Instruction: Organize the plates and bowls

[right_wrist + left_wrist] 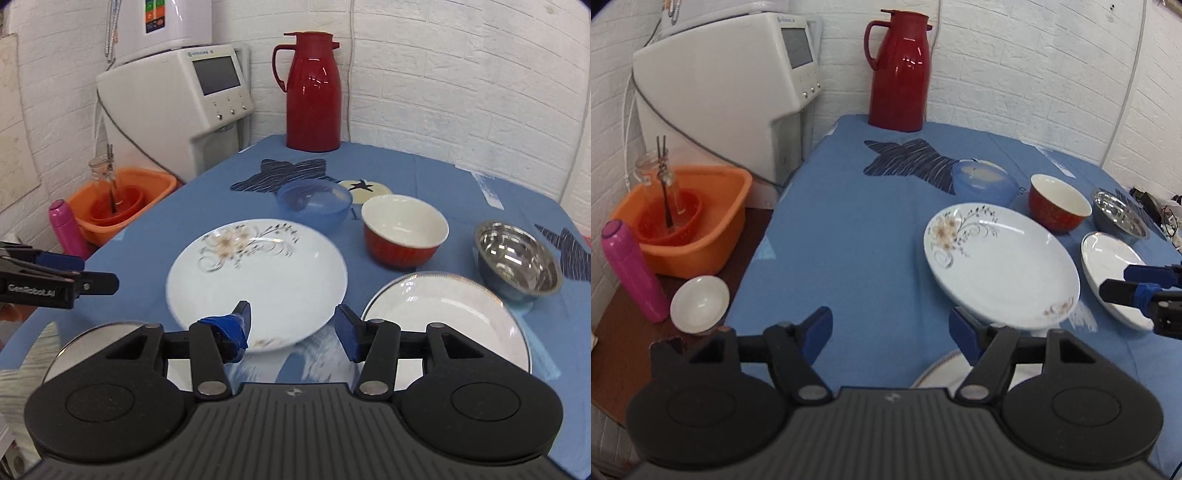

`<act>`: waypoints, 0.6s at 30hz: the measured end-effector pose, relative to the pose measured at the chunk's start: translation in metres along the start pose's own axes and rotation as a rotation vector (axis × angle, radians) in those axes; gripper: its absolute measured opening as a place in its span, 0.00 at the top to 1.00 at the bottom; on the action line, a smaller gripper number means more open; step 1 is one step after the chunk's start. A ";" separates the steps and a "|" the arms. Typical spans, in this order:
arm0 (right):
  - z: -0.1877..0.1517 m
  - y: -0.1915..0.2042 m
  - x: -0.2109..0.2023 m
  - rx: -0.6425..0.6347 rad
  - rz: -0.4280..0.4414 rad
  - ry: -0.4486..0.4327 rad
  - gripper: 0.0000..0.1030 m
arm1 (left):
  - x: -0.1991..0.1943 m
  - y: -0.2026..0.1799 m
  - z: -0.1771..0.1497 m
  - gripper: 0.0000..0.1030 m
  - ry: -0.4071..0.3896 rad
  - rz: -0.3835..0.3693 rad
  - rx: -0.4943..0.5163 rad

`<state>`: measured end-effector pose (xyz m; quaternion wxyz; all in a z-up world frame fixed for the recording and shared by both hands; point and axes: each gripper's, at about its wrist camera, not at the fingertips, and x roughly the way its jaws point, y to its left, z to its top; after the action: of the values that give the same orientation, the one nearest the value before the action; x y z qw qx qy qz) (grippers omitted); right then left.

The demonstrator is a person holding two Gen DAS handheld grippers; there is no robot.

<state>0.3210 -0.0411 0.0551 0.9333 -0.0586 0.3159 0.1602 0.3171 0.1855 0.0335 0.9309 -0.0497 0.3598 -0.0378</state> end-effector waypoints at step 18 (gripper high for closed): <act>0.025 -0.030 0.112 0.063 0.028 0.205 0.61 | 0.111 -0.020 0.055 0.31 0.211 -0.140 -0.006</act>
<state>0.4285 -0.0347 0.0069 0.8952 -0.0411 0.4153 0.1565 0.4356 0.1578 0.0023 0.8829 -0.0732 0.4514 -0.1067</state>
